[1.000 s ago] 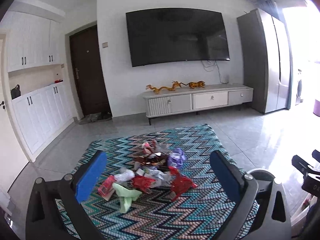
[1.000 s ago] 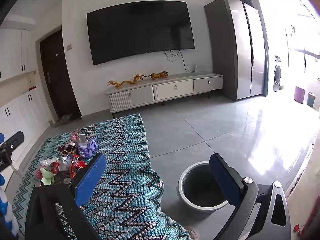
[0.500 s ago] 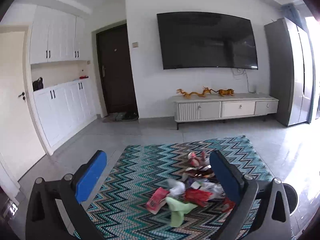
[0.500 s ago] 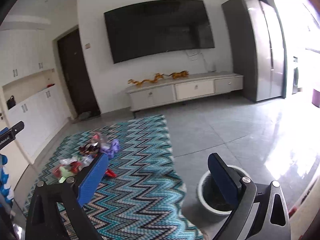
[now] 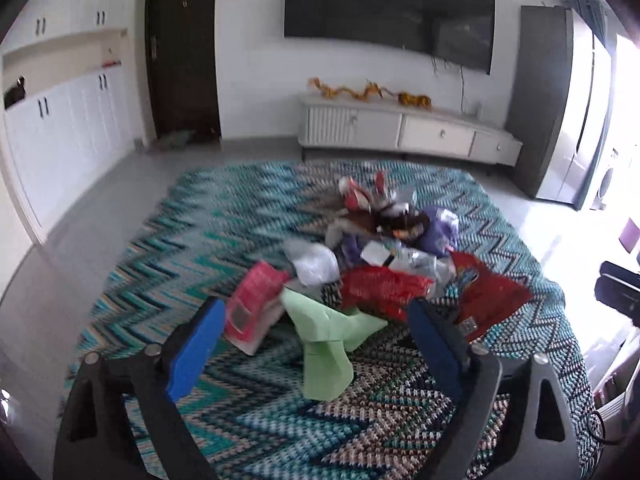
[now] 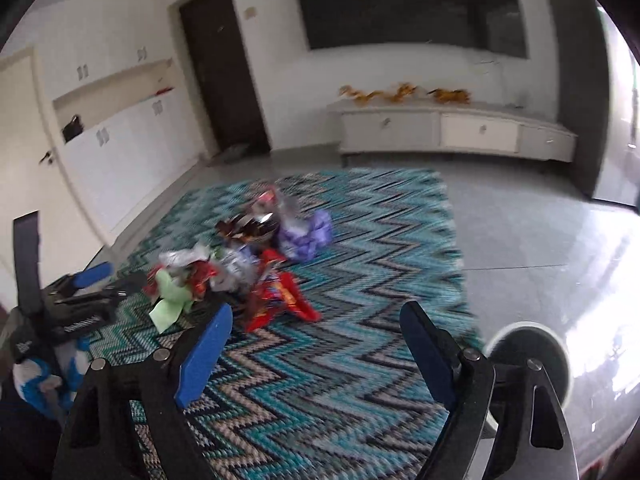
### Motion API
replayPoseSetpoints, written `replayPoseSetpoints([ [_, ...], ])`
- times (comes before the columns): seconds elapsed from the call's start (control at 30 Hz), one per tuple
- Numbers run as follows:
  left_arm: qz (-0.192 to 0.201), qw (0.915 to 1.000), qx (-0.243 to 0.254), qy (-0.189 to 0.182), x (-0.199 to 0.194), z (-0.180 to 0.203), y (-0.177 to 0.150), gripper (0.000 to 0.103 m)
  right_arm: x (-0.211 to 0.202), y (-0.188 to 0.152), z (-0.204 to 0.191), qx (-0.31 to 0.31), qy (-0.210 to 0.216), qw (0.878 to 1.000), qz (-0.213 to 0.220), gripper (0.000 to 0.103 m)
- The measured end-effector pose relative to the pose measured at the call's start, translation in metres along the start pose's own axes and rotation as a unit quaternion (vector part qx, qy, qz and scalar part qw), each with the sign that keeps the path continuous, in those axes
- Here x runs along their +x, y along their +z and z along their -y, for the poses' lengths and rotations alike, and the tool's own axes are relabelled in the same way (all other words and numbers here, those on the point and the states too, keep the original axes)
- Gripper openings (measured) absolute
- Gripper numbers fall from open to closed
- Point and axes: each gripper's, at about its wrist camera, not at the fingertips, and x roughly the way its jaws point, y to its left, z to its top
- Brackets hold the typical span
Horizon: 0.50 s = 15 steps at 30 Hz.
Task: Collect trash
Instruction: 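Grasp the red snack bag with the right tool while the left tool grasps the green paper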
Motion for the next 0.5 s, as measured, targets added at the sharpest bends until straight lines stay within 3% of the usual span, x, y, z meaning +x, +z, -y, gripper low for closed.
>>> replayPoseSetpoints([
  [0.03, -0.008, 0.9999, -0.004, -0.005, 0.007, -0.001, -0.001, 0.088, 0.007, 0.013, 0.018, -0.004, 0.012, 1.000, -0.012, 0.082],
  [0.1, -0.018, 0.9998, -0.008, -0.008, 0.019, -0.002, -0.004, 0.087, 0.043, 0.003, -0.040, -0.005, 0.019, 0.999, -0.025, 0.081],
  [0.17, -0.032, 0.9993, -0.013, -0.013, 0.031, -0.006, -0.007, 0.082, 0.062, 0.016, -0.042, -0.007, 0.028, 0.999, -0.044, 0.079],
  [0.33, -0.062, 0.9971, -0.028, -0.033, 0.051, -0.011, -0.016, 0.073, 0.131, 0.006, -0.077, -0.006, 0.050, 0.996, -0.073, 0.065],
  [0.4, -0.071, 0.9960, -0.032, -0.045, 0.056, -0.010, -0.018, 0.068, 0.164, -0.004, -0.101, -0.004, 0.053, 0.995, -0.087, 0.046],
  [0.5, -0.087, 0.9934, -0.030, -0.068, 0.062, -0.004, -0.024, 0.044, 0.175, -0.004, -0.108, 0.006, 0.072, 0.992, -0.104, 0.029],
])
